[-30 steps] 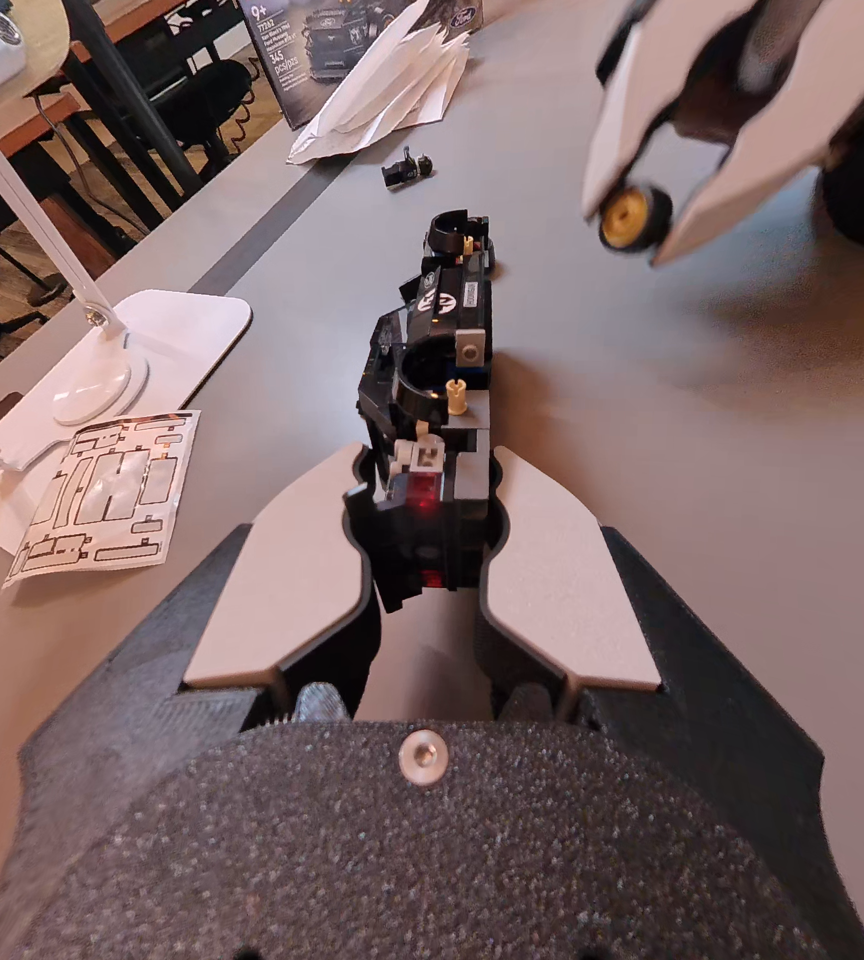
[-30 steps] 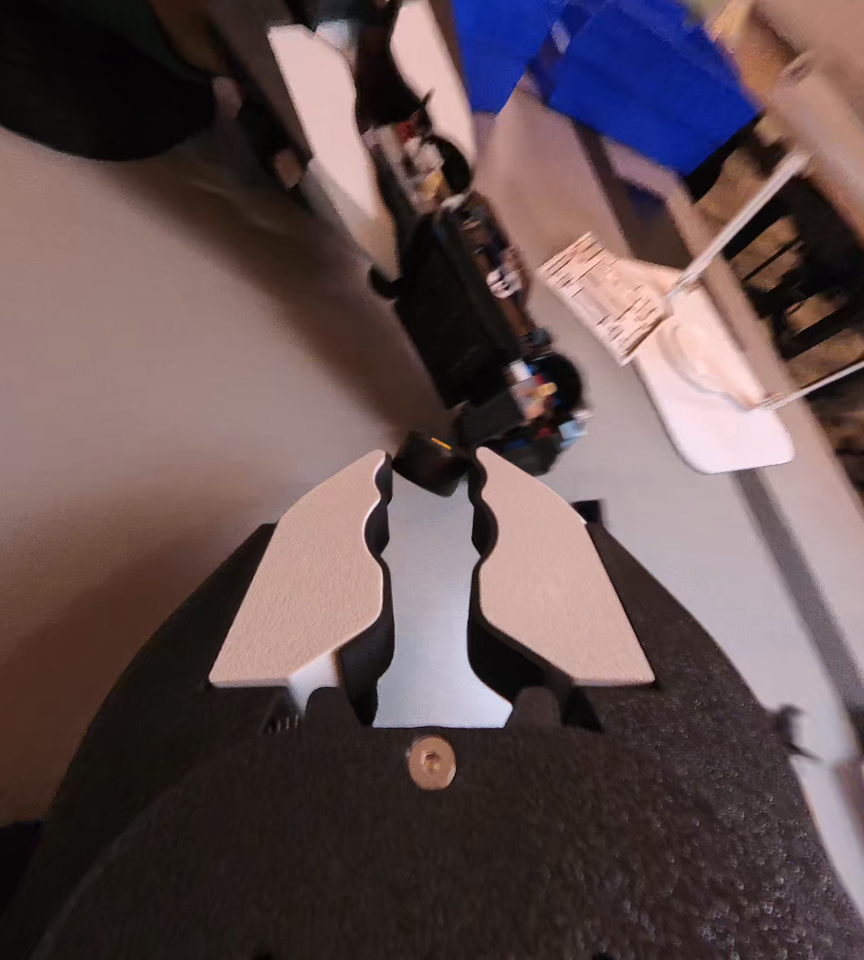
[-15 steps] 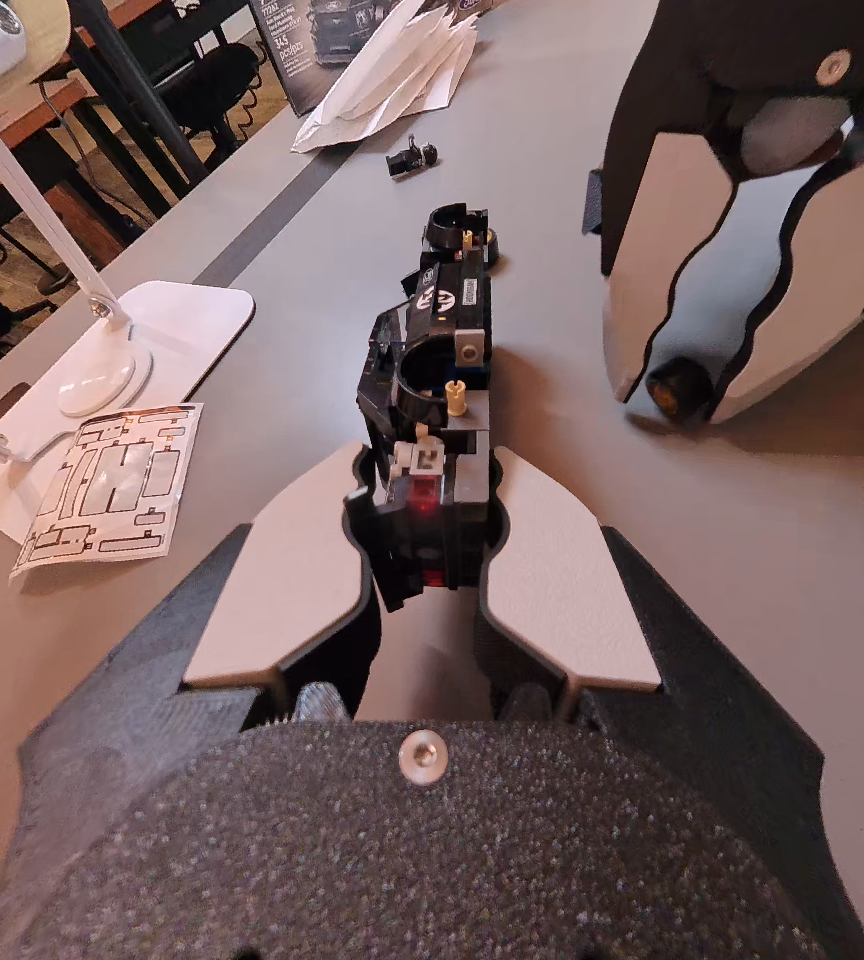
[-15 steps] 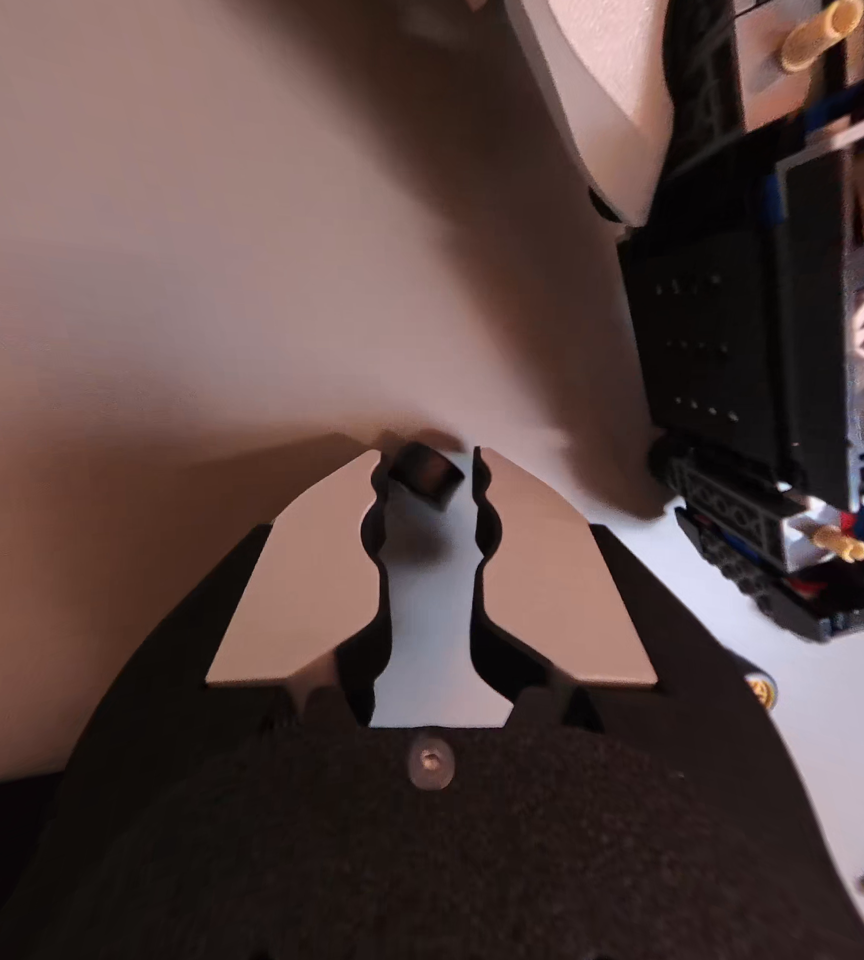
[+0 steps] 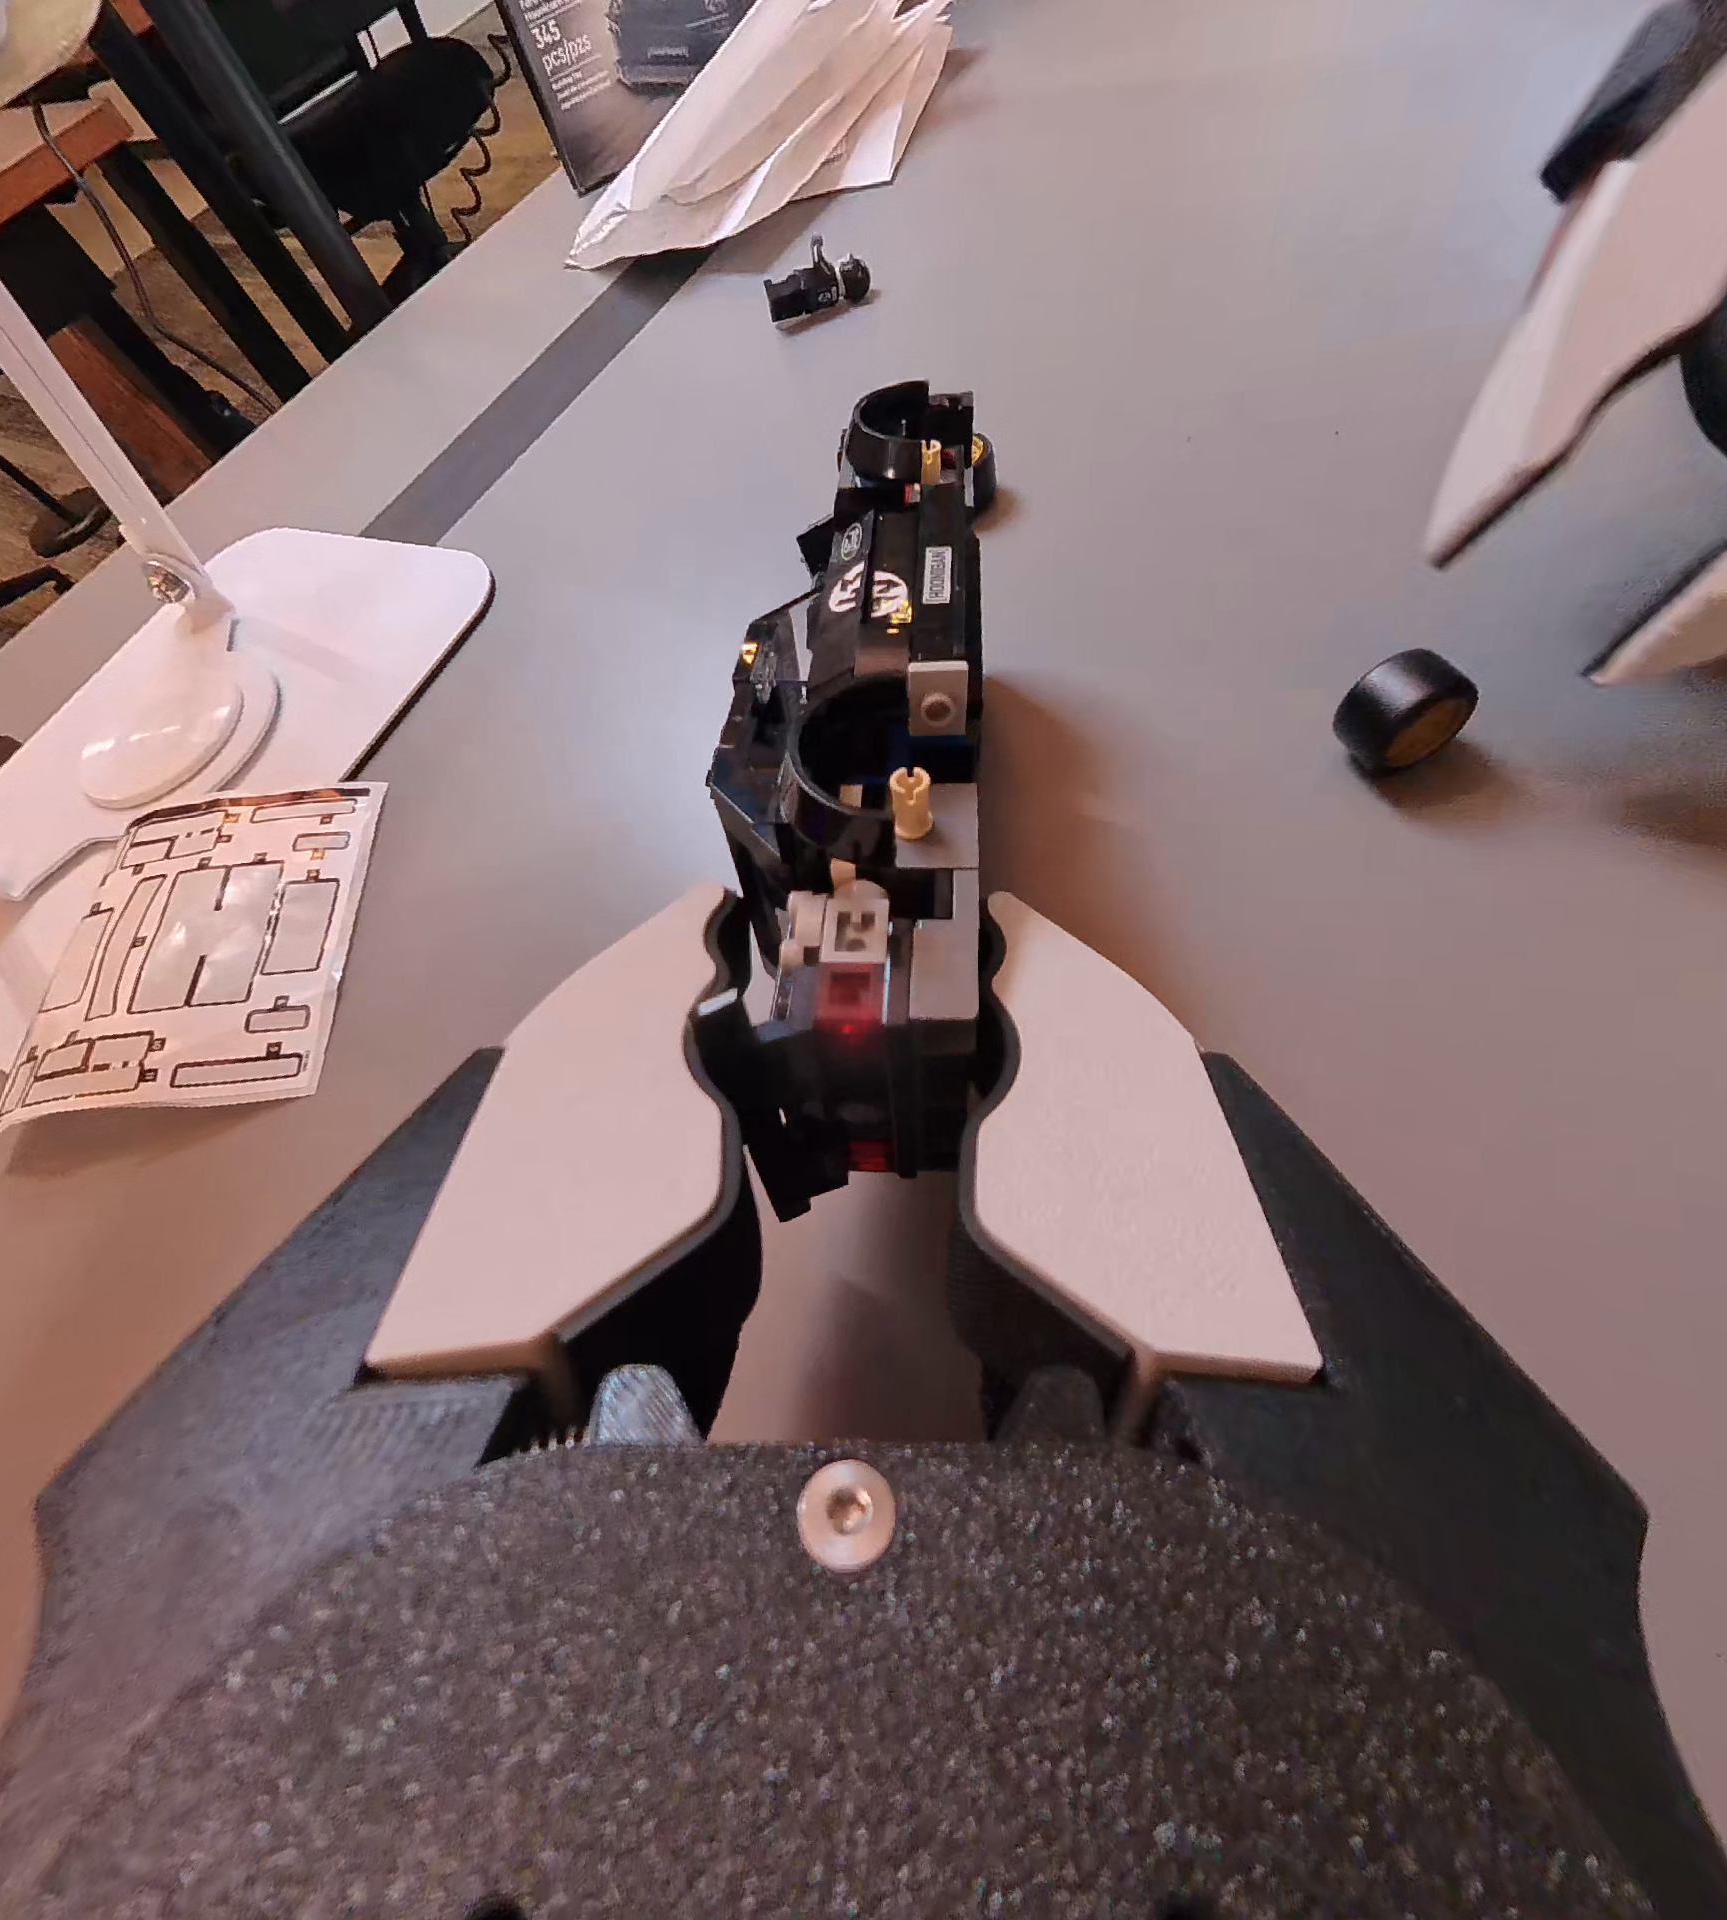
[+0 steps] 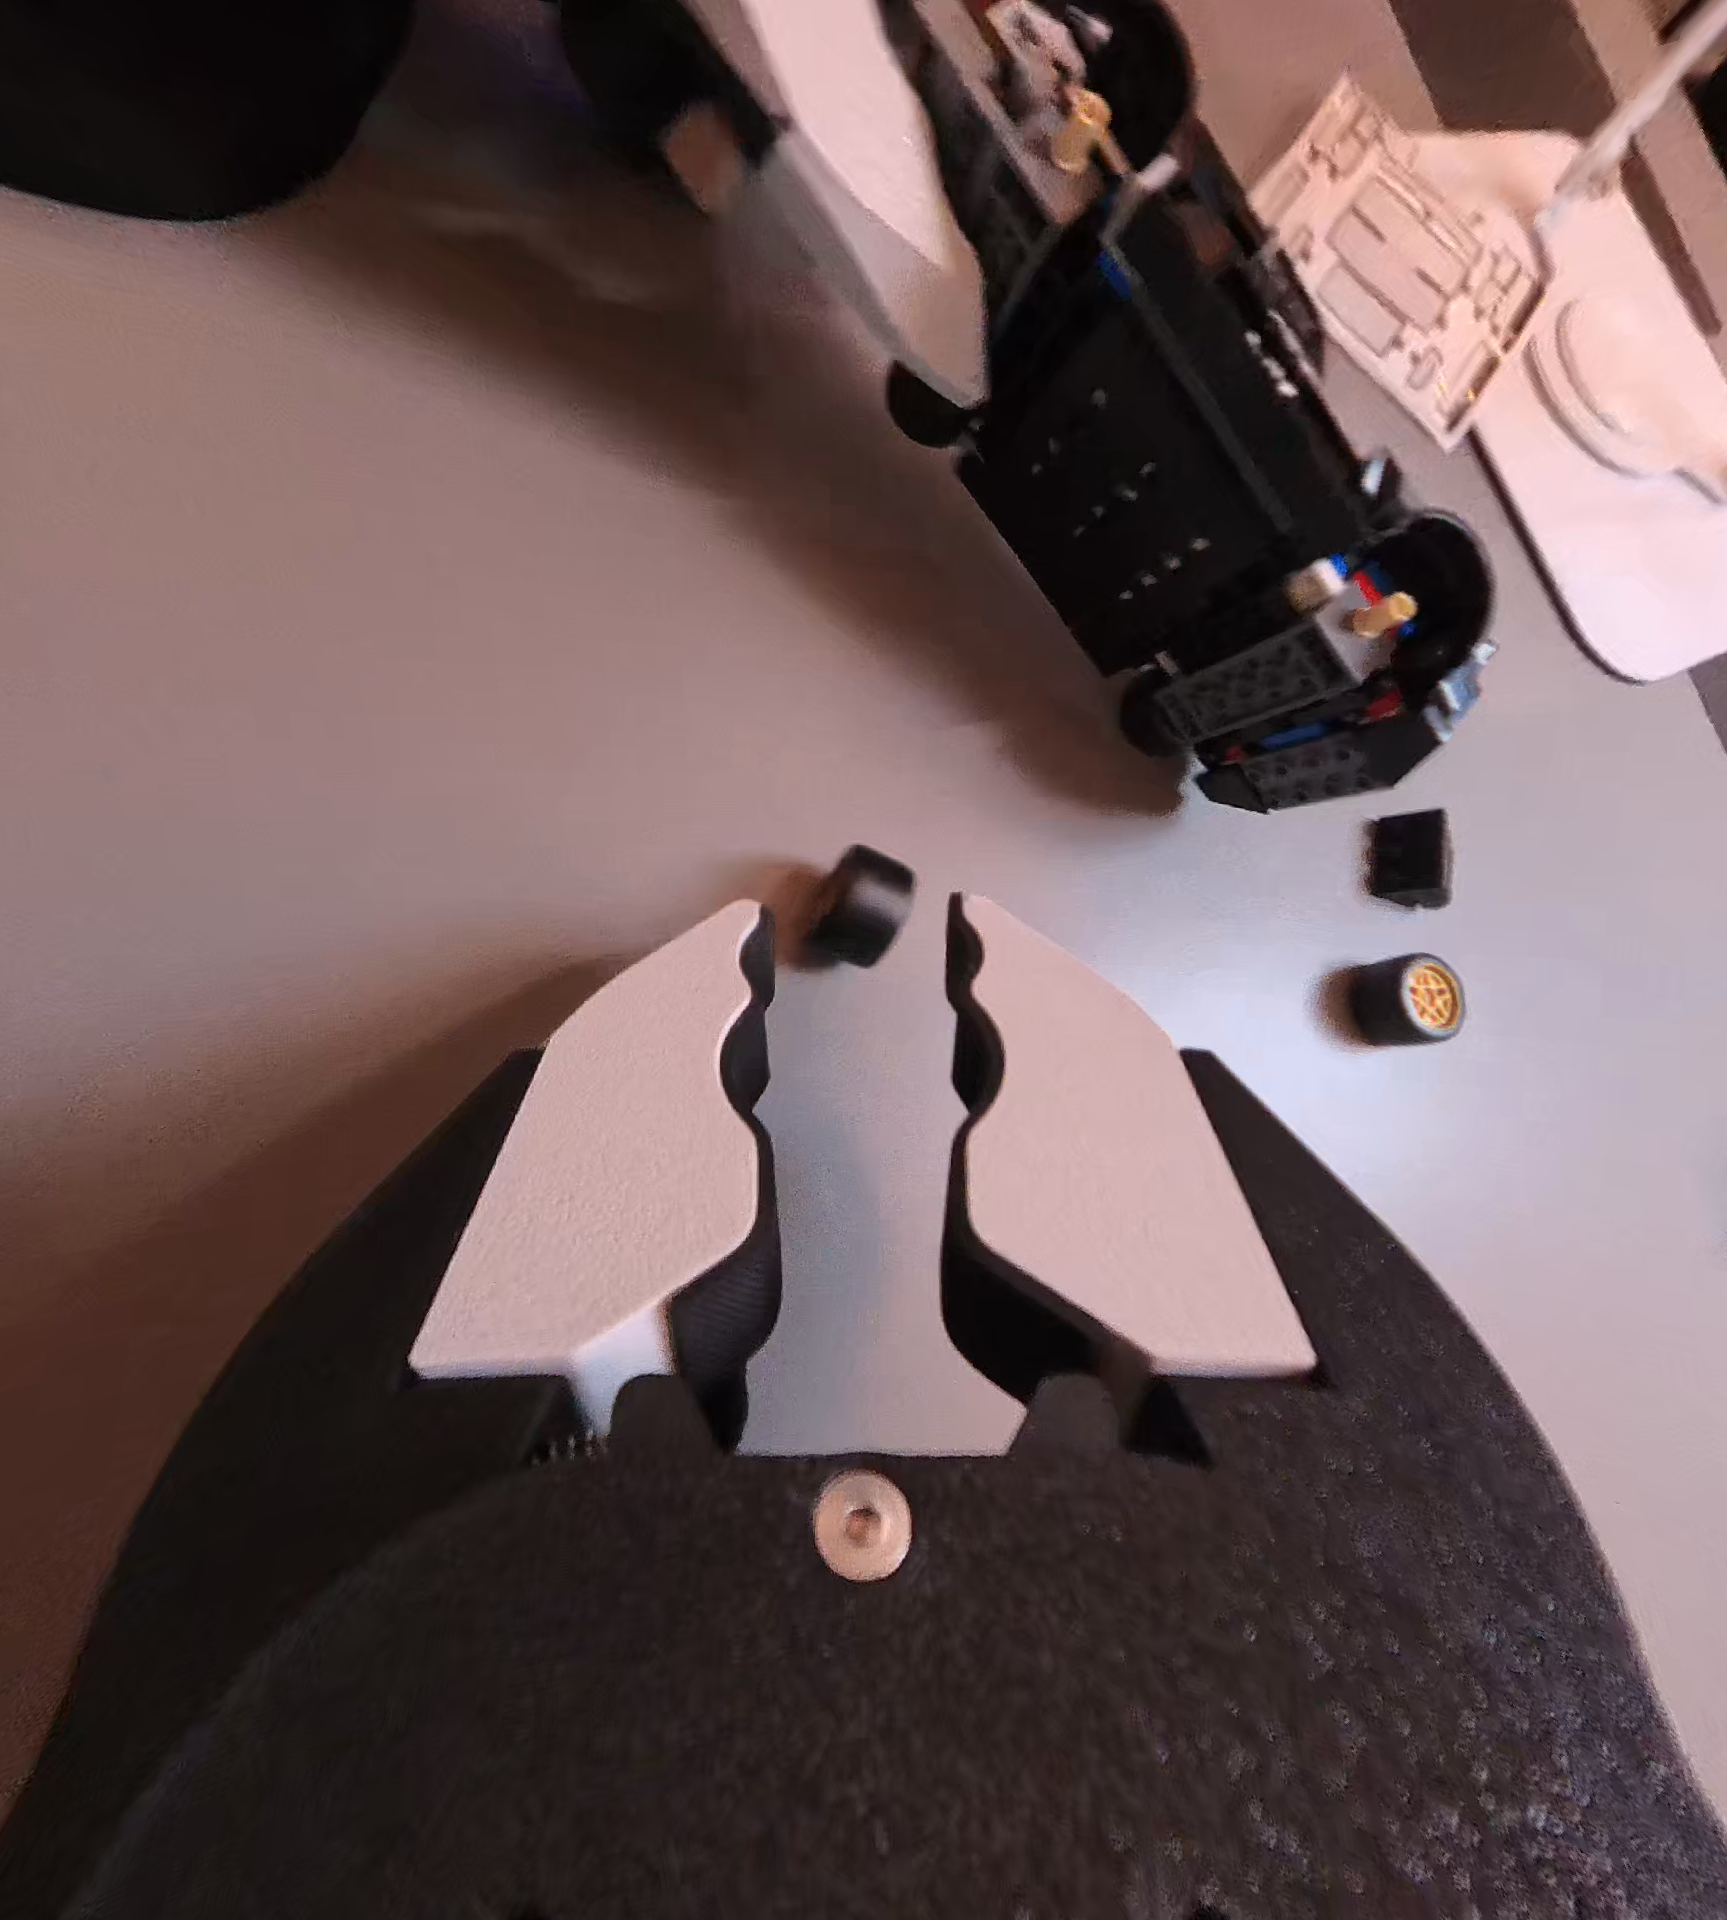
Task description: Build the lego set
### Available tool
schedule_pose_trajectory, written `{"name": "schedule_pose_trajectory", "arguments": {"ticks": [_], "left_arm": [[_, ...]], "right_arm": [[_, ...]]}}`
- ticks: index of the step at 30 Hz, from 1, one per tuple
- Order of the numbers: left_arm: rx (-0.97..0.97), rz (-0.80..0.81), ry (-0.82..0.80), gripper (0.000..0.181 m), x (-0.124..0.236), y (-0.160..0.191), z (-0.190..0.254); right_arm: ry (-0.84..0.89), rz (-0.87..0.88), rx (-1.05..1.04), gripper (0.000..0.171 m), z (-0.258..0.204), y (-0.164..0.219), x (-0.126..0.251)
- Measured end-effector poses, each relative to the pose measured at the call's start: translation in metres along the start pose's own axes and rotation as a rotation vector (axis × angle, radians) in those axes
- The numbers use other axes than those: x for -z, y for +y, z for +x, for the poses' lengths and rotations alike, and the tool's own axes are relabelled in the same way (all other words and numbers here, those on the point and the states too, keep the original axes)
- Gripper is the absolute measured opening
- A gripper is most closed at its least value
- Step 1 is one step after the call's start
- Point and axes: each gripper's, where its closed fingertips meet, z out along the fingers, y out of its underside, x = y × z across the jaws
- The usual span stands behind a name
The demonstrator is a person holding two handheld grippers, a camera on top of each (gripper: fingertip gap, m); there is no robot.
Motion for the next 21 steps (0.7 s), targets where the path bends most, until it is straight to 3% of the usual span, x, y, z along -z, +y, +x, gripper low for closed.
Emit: {"name": "schedule_pose_trajectory", "arguments": {"ticks": [3,6,8,13,16,19,21], "left_arm": [[0.000,0.000,0.003,0.041,0.000,0.001,0.000],[-0.001,-0.002,0.001,0.042,0.000,0.001,-0.001],[-0.008,-0.003,-0.002,0.041,0.000,0.001,0.000],[-0.010,-0.004,0.000,0.042,0.000,0.001,0.000],[-0.006,-0.005,0.001,0.042,0.000,0.002,0.000],[-0.014,-0.006,-0.002,0.042,0.000,0.002,0.000],[-0.016,-0.005,-0.002,0.042,0.000,0.002,0.000]], "right_arm": [[0.040,0.043,0.034,0.025,-0.007,-0.004,-0.004],[0.070,-0.037,0.033,0.025,0.003,0.009,-0.015],[0.061,-0.048,0.002,0.015,0.010,0.011,-0.015],[-0.101,-0.067,-0.301,0.012,0.022,0.020,-0.015],[-0.195,-0.041,-0.417,0.021,0.024,0.020,-0.015],[-0.204,0.013,-0.368,0.024,0.024,0.008,-0.008],[-0.169,-0.040,-0.265,0.027,0.021,0.012,-0.009]]}}
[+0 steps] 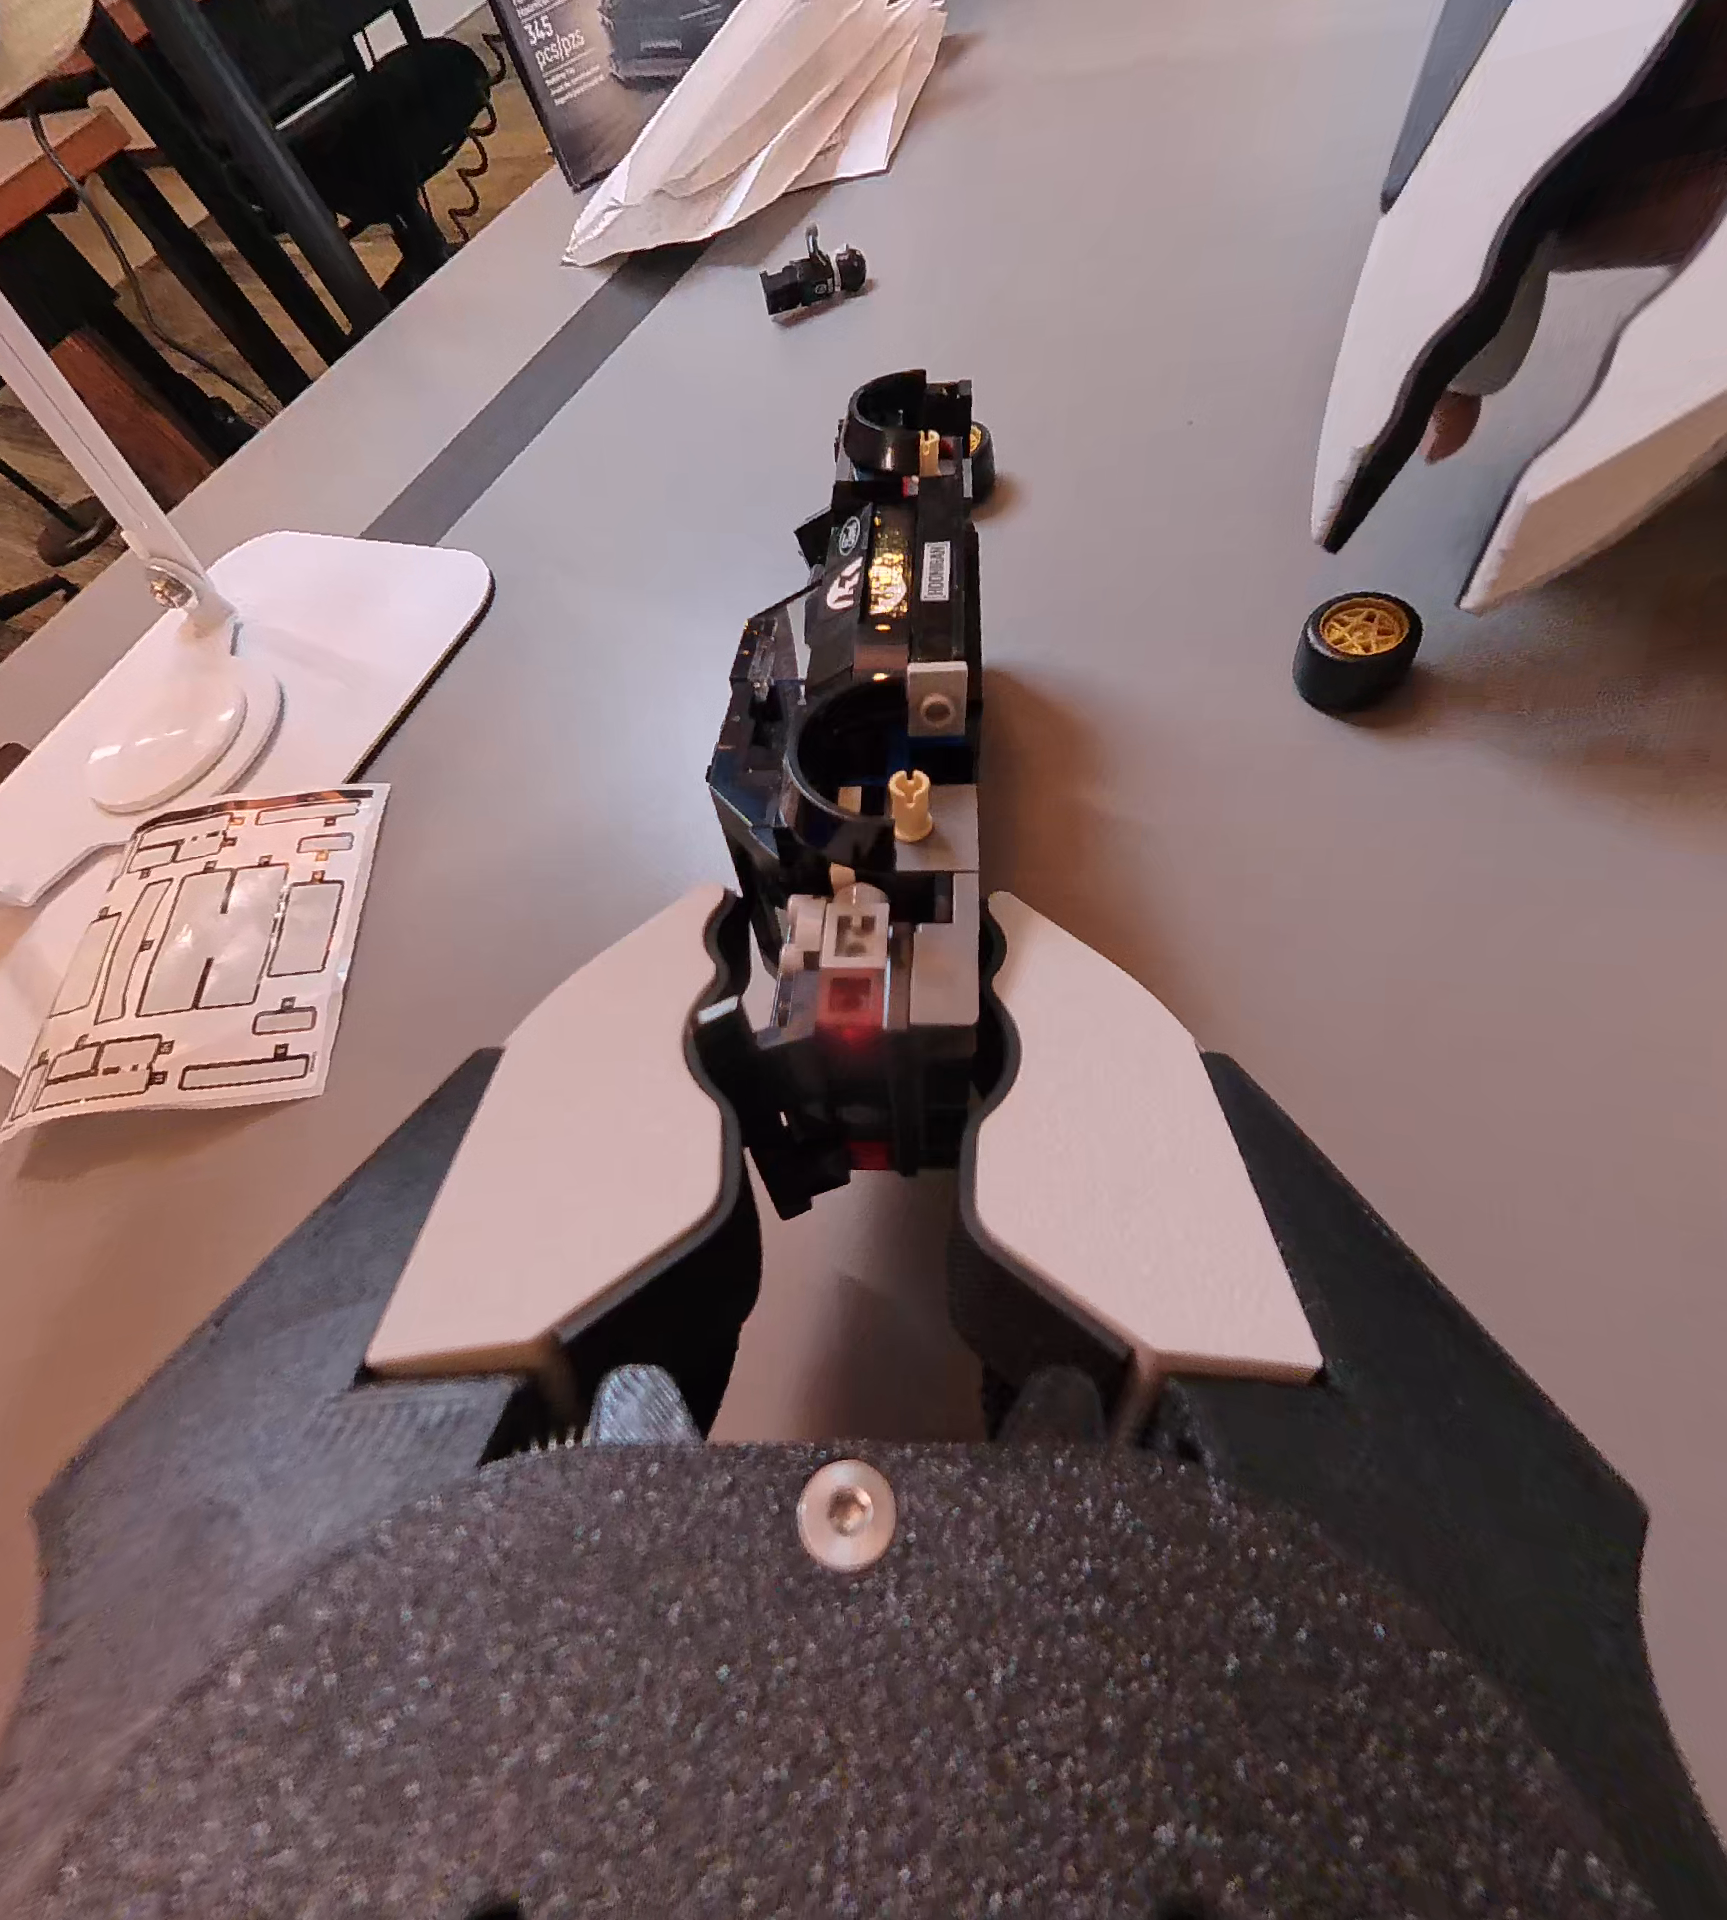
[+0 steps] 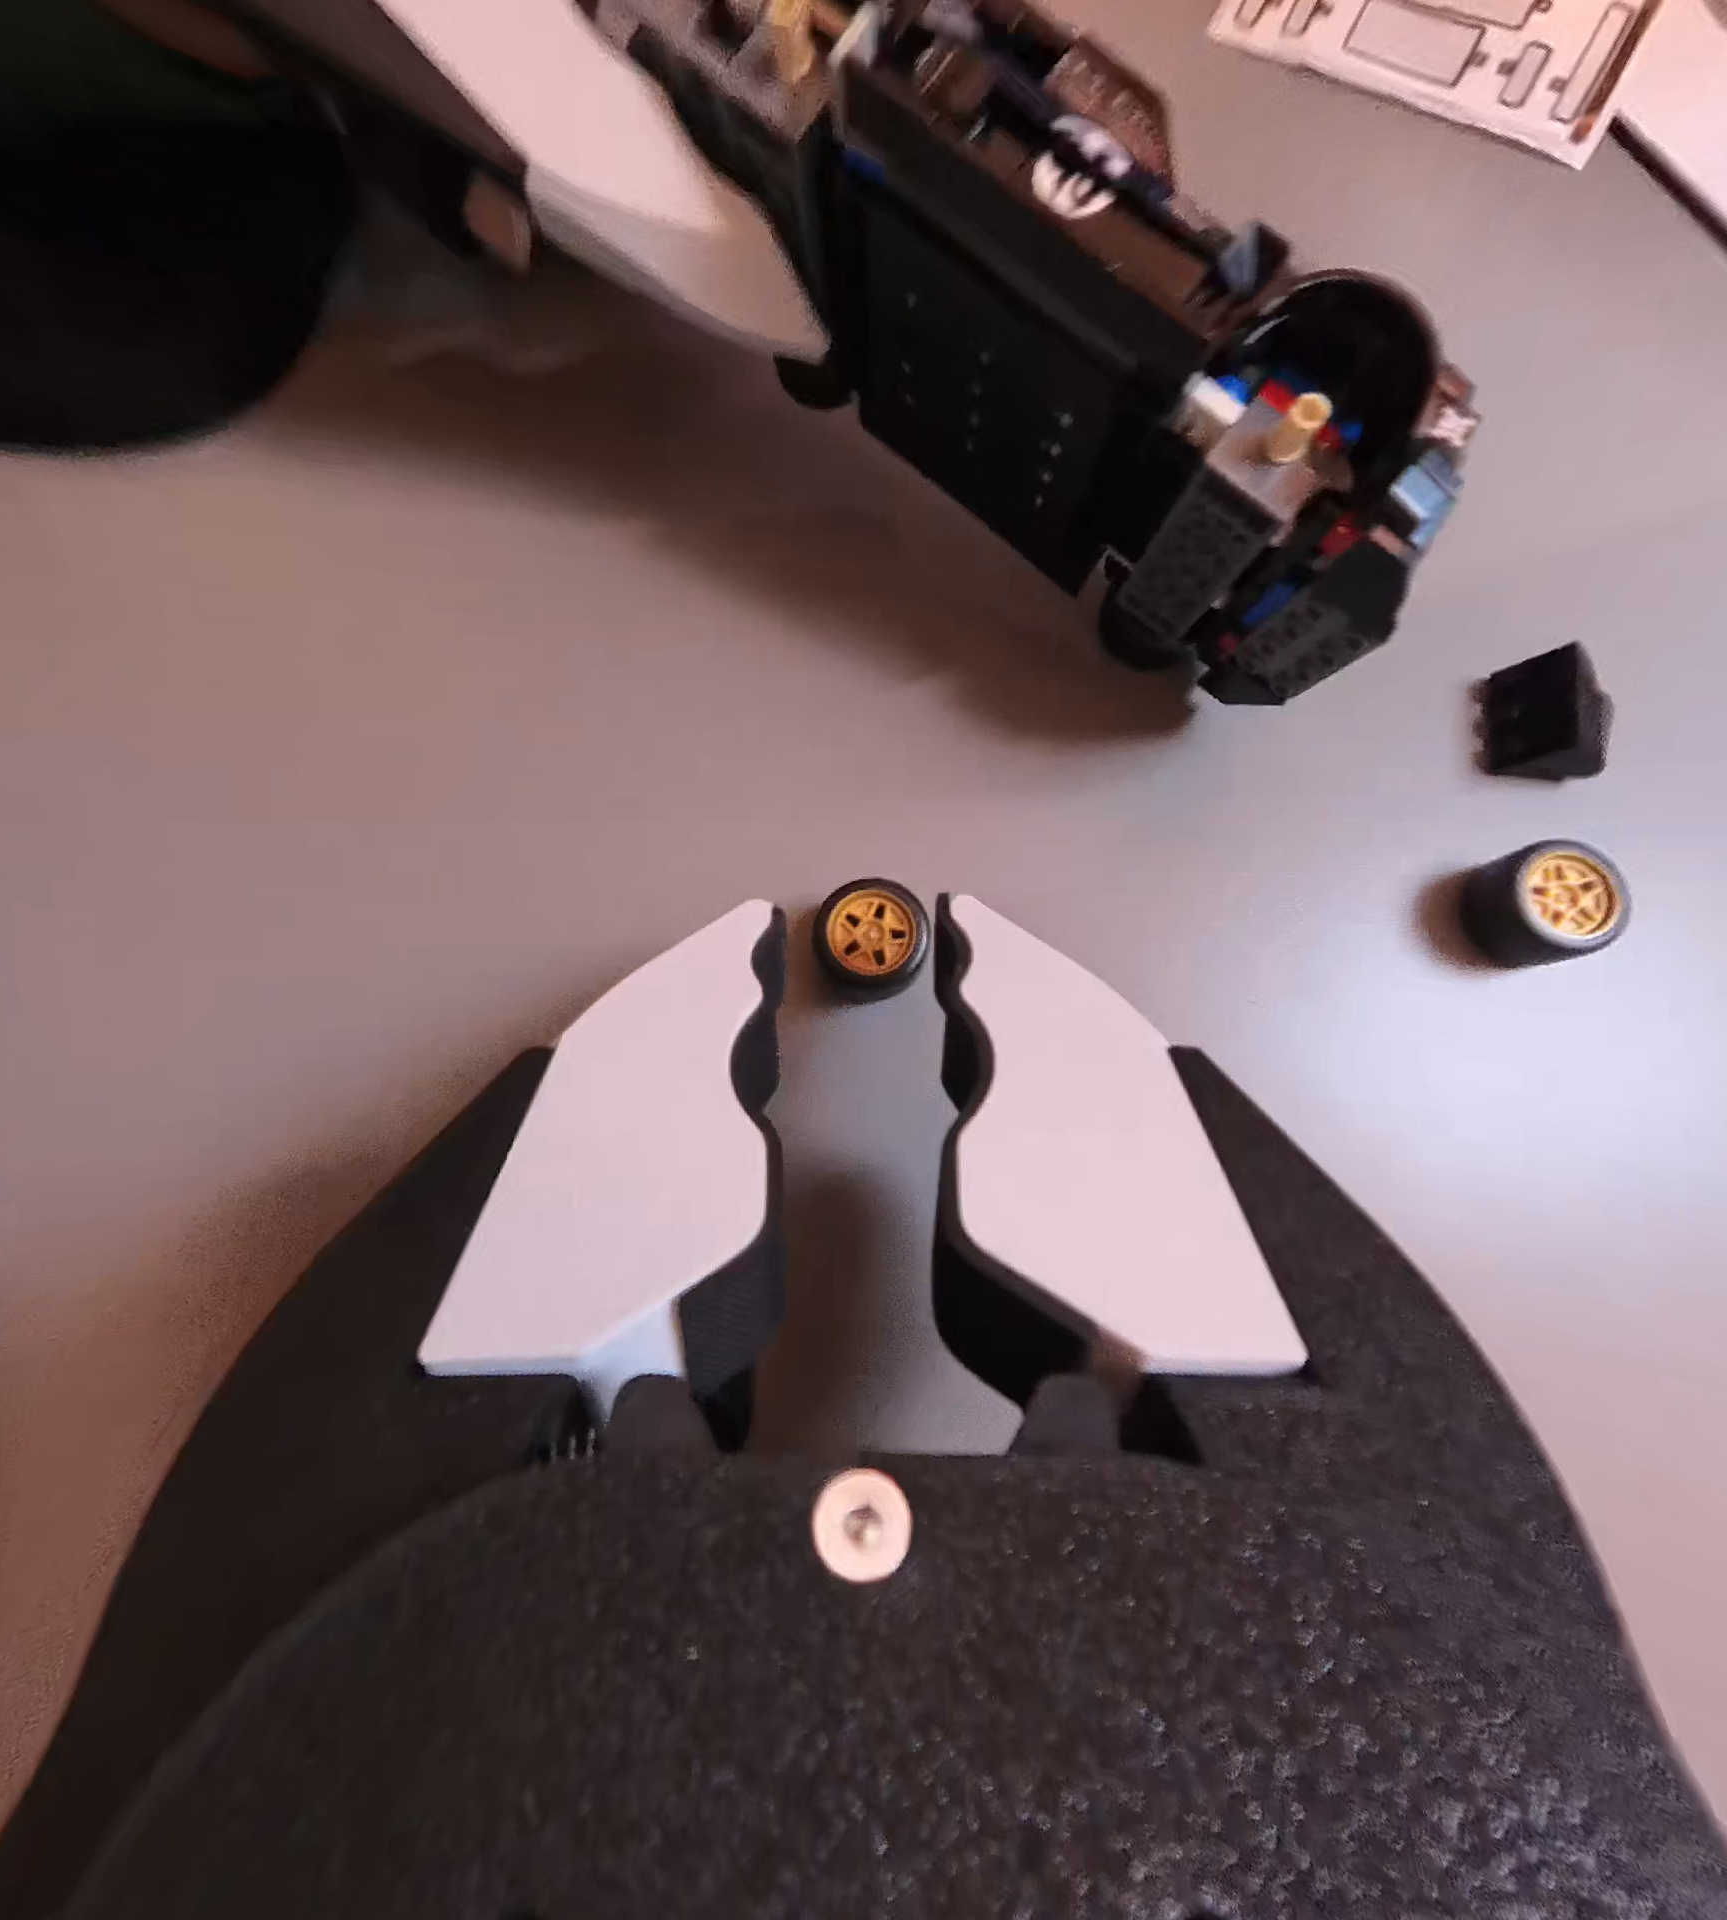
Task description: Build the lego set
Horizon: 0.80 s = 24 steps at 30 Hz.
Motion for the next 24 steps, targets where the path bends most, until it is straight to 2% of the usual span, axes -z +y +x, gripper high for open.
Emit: {"name": "schedule_pose_trajectory", "arguments": {"ticks": [4,7,9,11,13,15,19,24], "left_arm": [[-0.002,-0.001,0.000,0.042,0.000,0.000,0.000],[-0.007,-0.002,-0.002,0.042,0.000,0.000,0.000],[-0.010,-0.001,-0.004,0.042,0.000,0.000,0.000],[-0.012,0.001,-0.003,0.042,0.000,-0.001,0.000],[-0.017,0.002,-0.004,0.042,0.000,-0.001,0.000],[-0.009,0.002,-0.003,0.042,0.000,-0.001,0.000],[0.003,-0.001,-0.001,0.042,0.000,0.000,-0.001],[0.039,-0.005,0.012,0.042,-0.001,0.001,-0.002]], "right_arm": [[0.061,-0.120,0.073,0.027,0.002,0.014,-0.016],[0.067,-0.081,0.057,0.025,0.006,0.004,-0.018],[0.053,0.040,0.062,0.025,0.003,-0.029,-0.012],[0.046,0.208,0.113,0.025,-0.004,-0.078,-0.003],[0.033,0.296,0.182,0.025,-0.013,-0.117,-0.002],[0.042,0.281,0.265,0.024,-0.016,-0.134,-0.014],[0.008,0.212,0.304,0.024,-0.011,-0.136,-0.039],[-0.007,0.123,0.348,0.024,-0.007,-0.135,-0.042]]}}
